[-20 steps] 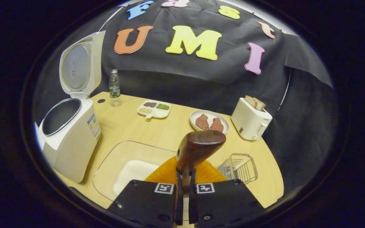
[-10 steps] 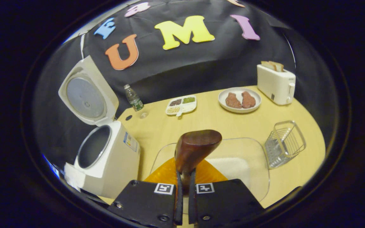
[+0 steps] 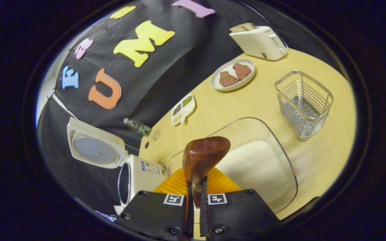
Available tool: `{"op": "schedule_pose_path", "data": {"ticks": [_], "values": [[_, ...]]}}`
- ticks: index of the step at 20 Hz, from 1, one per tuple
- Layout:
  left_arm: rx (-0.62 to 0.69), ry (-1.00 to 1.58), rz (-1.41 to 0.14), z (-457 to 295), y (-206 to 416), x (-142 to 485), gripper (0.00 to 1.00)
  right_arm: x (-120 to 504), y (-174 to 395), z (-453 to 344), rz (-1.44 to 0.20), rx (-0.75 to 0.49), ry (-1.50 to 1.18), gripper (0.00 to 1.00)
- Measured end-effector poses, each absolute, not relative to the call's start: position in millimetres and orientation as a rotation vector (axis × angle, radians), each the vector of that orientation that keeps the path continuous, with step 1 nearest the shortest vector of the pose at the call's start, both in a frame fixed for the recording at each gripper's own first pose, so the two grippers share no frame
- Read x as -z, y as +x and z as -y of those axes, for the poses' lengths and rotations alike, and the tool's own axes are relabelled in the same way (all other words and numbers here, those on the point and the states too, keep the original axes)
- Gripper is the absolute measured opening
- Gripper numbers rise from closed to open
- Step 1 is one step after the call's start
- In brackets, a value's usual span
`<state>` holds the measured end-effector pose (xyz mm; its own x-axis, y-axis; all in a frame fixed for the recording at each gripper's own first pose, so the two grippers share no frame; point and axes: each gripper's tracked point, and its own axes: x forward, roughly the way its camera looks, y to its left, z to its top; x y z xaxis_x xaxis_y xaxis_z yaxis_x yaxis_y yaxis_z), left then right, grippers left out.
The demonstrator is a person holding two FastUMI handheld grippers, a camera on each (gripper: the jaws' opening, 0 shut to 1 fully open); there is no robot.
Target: Close the left gripper, press the button to open the rice cooker; take a wooden spoon from the chopstick holder with the right hand, scoop a spoonful of rice and pour it into the rice cooker, then put the wooden spoon back into the chopstick holder.
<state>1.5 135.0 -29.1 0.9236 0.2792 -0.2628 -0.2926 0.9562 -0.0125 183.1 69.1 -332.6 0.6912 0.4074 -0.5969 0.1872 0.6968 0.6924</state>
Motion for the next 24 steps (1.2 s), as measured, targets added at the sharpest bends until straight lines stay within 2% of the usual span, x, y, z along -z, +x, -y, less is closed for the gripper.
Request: {"op": "schedule_pose_path", "data": {"ticks": [6, 11, 12, 13, 19, 22, 24], "values": [[-0.209, -0.047, -0.238, -97, 28, 27, 0.94, 302, 178, -14, -0.762, -0.086, 0.969, 0.12], [-0.174, -0.021, -0.201, -85, 40, 27, 0.94, 244, 181, 20, -0.671, -0.074, 1.072, 0.12], [-0.166, -0.019, -0.192, -83, 41, 27, 0.84, 225, 182, 21, -0.651, -0.089, 1.078, 0.12], [-0.161, -0.021, -0.185, -82, 41, 27, 0.94, 208, 182, 20, -0.633, -0.107, 1.081, 0.12], [-0.187, 0.006, -0.133, -117, 10, 23, 0.95, 132, 191, -57, -0.591, -0.267, 1.087, 0.12], [-0.23, 0.034, -0.13, -147, -18, 25, 0.94, 116, 190, -122, -0.613, -0.374, 1.051, 0.12], [-0.251, 0.056, -0.142, -164, -35, 30, 0.94, 121, 191, -162, -0.645, -0.403, 1.019, 0.12]]}}
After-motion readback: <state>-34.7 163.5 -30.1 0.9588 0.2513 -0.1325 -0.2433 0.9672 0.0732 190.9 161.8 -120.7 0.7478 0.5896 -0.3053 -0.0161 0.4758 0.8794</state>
